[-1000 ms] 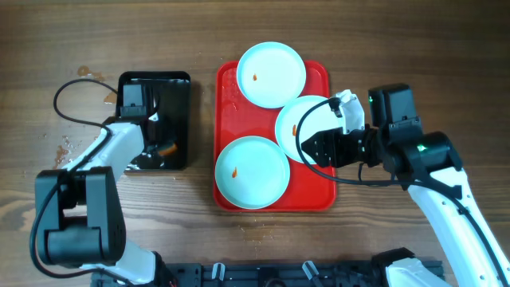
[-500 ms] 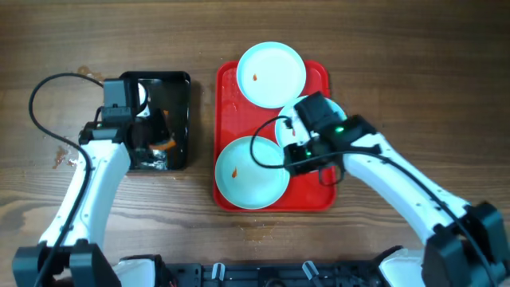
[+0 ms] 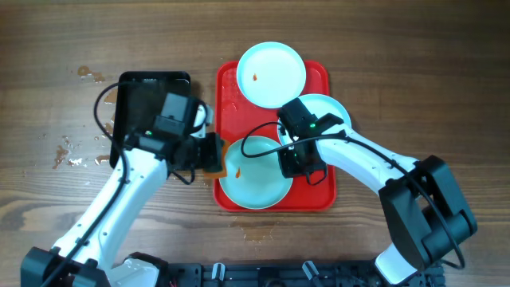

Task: Clean dirty plates on tray and stack at the side

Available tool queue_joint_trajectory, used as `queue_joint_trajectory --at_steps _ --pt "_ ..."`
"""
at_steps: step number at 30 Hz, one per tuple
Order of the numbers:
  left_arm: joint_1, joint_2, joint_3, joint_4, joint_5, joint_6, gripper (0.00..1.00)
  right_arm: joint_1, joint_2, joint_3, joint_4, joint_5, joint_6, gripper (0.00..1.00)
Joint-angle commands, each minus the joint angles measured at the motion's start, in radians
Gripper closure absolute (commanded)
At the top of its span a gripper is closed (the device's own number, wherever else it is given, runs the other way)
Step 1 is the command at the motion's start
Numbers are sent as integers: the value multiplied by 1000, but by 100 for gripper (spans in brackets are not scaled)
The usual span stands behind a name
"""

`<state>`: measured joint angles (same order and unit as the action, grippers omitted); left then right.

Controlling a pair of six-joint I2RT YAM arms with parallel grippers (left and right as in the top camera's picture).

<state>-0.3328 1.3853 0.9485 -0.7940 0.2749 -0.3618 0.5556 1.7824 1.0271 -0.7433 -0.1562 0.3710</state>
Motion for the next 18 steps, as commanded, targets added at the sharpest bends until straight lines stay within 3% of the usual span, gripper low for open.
queue_joint_trajectory --at_steps 1,5,10,18 --pt "-71 -3 -37 72 -22 -99 96 2 19 -5 -10 -5 77 96" --pt "-106 41 -68 138 -22 -122 96 2 19 -5 -21 -5 103 96" --pt "-183 217 -72 257 -15 -149 96 2 19 -5 -19 -5 100 96" --pt "-235 440 -72 342 -34 -114 96 2 19 -5 -18 -5 100 96"
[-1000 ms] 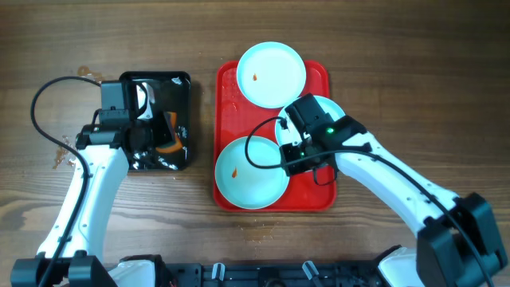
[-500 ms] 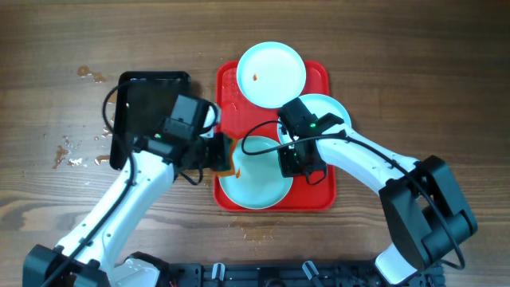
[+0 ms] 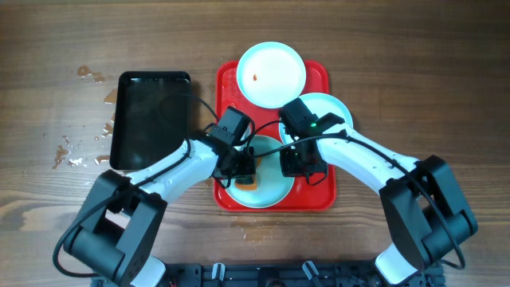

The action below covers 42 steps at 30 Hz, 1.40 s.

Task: Clean dirty plates on tray and stack at the side
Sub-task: 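Scrub the front plate with the sponge in the left gripper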

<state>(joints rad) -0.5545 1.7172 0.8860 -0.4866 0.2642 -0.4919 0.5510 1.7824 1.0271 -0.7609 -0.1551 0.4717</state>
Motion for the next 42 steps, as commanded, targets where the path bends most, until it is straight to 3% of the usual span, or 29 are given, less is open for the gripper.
queue_joint_trajectory --at_steps 1,8,15,22,26,27,30,34,38,42 --pt "-13 138 -10 34 -39 17 96 7 19 -5 -1 -6 -1 96" --pt "-12 241 -8 54 -122 16 96 7 19 -5 -2 -6 0 96" --pt "-13 46 19 -11 -26 17 96 7 19 -5 -2 -6 0 96" --pt "-66 112 -24 94 -31 144 96 7 19 -5 0 -6 0 96" --pt "-66 116 -69 94 -185 142 96 7 19 -5 -1 -6 1 96" --pt "-66 116 -84 94 -219 138 96 7 19 -5 -3 -6 2 96" --pt "-53 116 -100 30 -403 -52 96 7 19 -5 -3 -6 2 96" --pt "8 116 -100 -31 -487 -148 96 7 19 -5 -3 -6 2 96" --pt "68 116 -98 -37 -502 -149 96 7 19 -5 -13 -1 29 96" --pt "82 105 -29 -138 -525 -149 96 7 19 -5 -25 2 37 96"
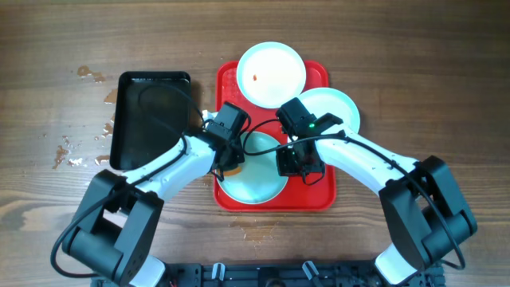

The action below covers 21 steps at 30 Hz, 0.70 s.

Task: Clean dirty plates on tray and stack at the side
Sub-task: 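Scrub the front plate with the sponge in the left gripper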

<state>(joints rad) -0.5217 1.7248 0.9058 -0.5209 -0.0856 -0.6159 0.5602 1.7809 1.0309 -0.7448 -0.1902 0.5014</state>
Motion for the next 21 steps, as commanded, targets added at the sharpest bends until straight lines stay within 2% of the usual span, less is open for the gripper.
queue_joint_trajectory --at_steps 1,5,9,15,16,18,20,21 --pt "49 80 -23 -132 -175 -24 96 -3 20 -9 -48 49 26 96" --pt "53 -48 9 -154 -174 -24 96 -3 20 -9 -59 64 50 96" --pt "138 -219 9 -187 -171 -16 96 -3 20 -9 -64 68 51 96" --pt "302 -348 9 -153 -113 116 96 -3 20 -9 -64 68 46 96" --pt "336 -348 9 -135 -91 128 96 -3 20 -9 -63 68 44 96" --pt "354 -348 9 -110 64 220 96 -3 20 -9 -64 68 43 96" --pt "335 -348 9 -105 229 220 96 -3 20 -9 -63 68 44 96" --pt "298 -348 9 -104 261 219 96 -3 20 -9 -59 69 44 96"
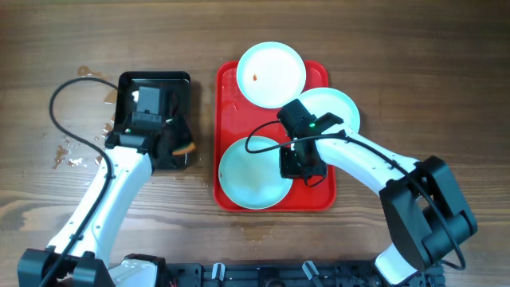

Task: Clean dirty plates on tray and stack at the side

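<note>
On the red tray (pixel 319 195) lie three pale plates. The far plate (pixel 271 74) has a small red stain. The right plate (pixel 335 108) is partly under my right arm. The front plate (pixel 251 175) looks spotless. My right gripper (pixel 293 163) sits on the front plate's right rim and seems shut on it, though its fingers are mostly hidden under the wrist. My left gripper (pixel 182 149) is over the near right corner of the black tray (pixel 135 84), shut on an orange-brown sponge (pixel 187 148).
Water drops and smears (pixel 72 158) lie on the wooden table left of the black tray, and a faint wet patch (pixel 256 233) shows in front of the red tray. A cable loops over the front plate from my right wrist.
My left gripper with the sponge has gone from the front plate's left rim to the black tray's near right corner. The right gripper and the plates have stayed put.
First my left gripper held the sponge at the red tray's left edge, beside an orange spot on the front plate. Then the sponge was on that plate's middle, then at its left rim. Now the sponge is over the black tray and the plate shows no spot.
</note>
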Available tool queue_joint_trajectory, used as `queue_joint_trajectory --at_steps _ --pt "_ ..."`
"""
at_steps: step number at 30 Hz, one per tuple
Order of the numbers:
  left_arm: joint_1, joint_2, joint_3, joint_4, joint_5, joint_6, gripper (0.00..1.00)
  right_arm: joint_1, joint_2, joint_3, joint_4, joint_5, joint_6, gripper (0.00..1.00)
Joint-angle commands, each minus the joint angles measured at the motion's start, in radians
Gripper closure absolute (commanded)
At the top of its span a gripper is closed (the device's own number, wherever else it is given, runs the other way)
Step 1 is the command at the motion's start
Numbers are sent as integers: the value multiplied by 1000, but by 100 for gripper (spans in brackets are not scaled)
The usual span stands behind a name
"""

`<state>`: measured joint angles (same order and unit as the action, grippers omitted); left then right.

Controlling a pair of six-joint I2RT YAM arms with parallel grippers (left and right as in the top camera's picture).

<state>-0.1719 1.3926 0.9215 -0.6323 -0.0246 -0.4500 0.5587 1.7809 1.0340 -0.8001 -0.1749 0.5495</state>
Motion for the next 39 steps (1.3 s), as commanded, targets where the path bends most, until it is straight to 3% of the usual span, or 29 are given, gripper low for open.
queue_joint_trajectory --at_steps 1,4,14,19,21,27,34,37,39 --pt "-98 -15 -7 7 193 54 96 -2 20 -12 -6 71 2 96" --pt "-251 3 -27 9 57 33 96 -20 20 -12 -38 102 39 96" --pt "-436 210 -135 349 47 16 96 -52 20 -12 -50 115 105 96" --pt "-446 327 -136 336 -77 16 96 -52 20 -12 -49 115 105 96" --pt "-446 338 -136 305 -200 15 96 -52 20 -12 -49 115 105 96" --pt "-446 181 -136 256 -378 29 96 -53 20 -12 -50 115 105 96" --pt "-440 -7 -136 252 -389 53 96 -53 20 -12 -51 115 106 96" --pt "-345 -79 -136 226 -381 33 96 -52 20 -11 -41 115 26 96" --pt "-218 -99 -136 219 -293 28 96 -52 15 -9 -35 116 -55 96"
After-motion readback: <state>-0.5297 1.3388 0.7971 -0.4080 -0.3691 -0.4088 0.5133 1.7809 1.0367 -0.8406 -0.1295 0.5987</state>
